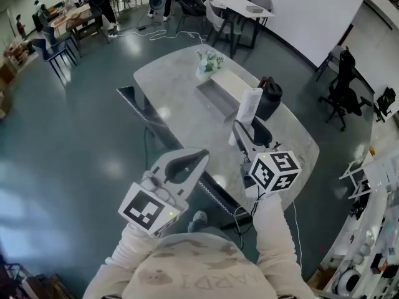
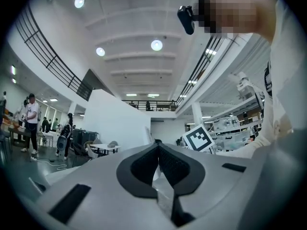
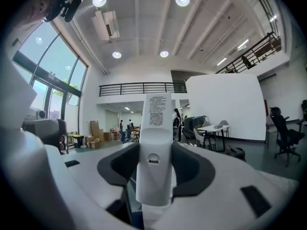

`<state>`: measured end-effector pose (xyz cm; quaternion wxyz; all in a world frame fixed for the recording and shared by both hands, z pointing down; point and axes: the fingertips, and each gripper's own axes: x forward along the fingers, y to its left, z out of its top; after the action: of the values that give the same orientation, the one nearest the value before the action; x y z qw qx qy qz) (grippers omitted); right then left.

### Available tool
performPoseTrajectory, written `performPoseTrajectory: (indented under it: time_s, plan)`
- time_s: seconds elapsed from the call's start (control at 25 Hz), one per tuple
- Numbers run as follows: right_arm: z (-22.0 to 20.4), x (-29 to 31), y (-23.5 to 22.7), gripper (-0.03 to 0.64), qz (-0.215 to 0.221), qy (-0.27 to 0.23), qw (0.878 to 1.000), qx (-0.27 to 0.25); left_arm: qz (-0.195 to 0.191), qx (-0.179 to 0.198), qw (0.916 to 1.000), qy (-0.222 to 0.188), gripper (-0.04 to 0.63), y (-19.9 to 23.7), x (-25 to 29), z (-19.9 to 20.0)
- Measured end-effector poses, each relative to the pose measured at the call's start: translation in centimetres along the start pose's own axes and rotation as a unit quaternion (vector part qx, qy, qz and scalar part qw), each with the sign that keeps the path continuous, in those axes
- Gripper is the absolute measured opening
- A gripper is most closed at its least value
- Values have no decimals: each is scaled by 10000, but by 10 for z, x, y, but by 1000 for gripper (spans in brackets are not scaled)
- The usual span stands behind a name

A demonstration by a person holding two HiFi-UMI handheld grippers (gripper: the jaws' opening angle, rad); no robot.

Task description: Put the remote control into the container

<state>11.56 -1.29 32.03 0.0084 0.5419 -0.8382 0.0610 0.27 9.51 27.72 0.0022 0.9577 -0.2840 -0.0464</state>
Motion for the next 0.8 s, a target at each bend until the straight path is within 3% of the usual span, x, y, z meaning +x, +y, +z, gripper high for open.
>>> performPoseTrajectory:
  time_s: [0.44, 0.8]
  plan:
    - [-6, 57, -69, 216, 324, 346, 9986, -246, 299, 355, 9988, -183, 12, 30, 69, 5]
    - [-25, 111, -98, 216, 298, 813, 9950, -505, 340, 279, 9990, -8, 12, 57, 93, 0]
